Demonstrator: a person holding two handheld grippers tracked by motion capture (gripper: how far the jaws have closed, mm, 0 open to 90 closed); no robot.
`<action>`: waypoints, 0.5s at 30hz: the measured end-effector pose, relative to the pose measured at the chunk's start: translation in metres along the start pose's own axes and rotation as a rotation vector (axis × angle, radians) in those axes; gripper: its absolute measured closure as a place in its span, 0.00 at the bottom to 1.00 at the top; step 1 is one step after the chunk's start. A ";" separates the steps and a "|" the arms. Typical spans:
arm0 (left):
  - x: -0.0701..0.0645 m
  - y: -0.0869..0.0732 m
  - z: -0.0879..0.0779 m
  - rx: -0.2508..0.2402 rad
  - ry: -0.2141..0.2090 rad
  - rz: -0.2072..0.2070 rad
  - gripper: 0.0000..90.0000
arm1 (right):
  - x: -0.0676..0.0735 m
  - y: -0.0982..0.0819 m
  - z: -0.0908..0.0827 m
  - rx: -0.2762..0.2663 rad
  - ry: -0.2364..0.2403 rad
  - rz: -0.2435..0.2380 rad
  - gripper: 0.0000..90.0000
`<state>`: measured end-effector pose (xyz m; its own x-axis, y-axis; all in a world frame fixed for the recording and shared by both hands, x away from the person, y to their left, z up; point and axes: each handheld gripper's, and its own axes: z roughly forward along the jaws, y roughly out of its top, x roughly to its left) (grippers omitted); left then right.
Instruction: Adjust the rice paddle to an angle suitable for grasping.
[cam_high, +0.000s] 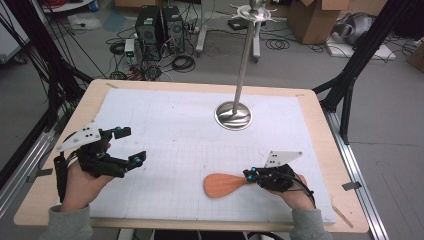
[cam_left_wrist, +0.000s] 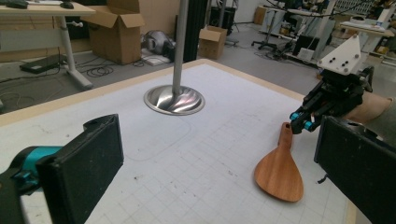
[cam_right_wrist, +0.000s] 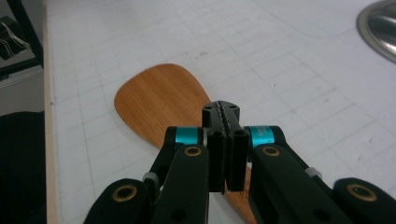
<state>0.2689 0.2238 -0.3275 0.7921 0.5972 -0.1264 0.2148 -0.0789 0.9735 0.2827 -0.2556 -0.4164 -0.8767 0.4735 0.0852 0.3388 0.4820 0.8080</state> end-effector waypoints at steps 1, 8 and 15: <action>0.000 0.000 0.000 -0.001 -0.002 -0.003 0.02 | 0.000 -0.002 0.000 0.000 -0.004 -0.001 0.99; 0.000 -0.001 0.003 0.007 -0.007 -0.008 0.02 | 0.001 -0.010 0.001 0.035 -0.001 0.010 0.99; 0.000 0.000 0.004 0.006 -0.009 -0.008 0.02 | -0.003 -0.019 0.003 0.054 0.010 0.030 0.99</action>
<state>0.2712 0.2211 -0.3286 0.7958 0.5902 -0.1356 0.2242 -0.0791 0.9713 0.2801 -0.2642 -0.4343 -0.8693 0.4806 0.1150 0.3826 0.5071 0.7723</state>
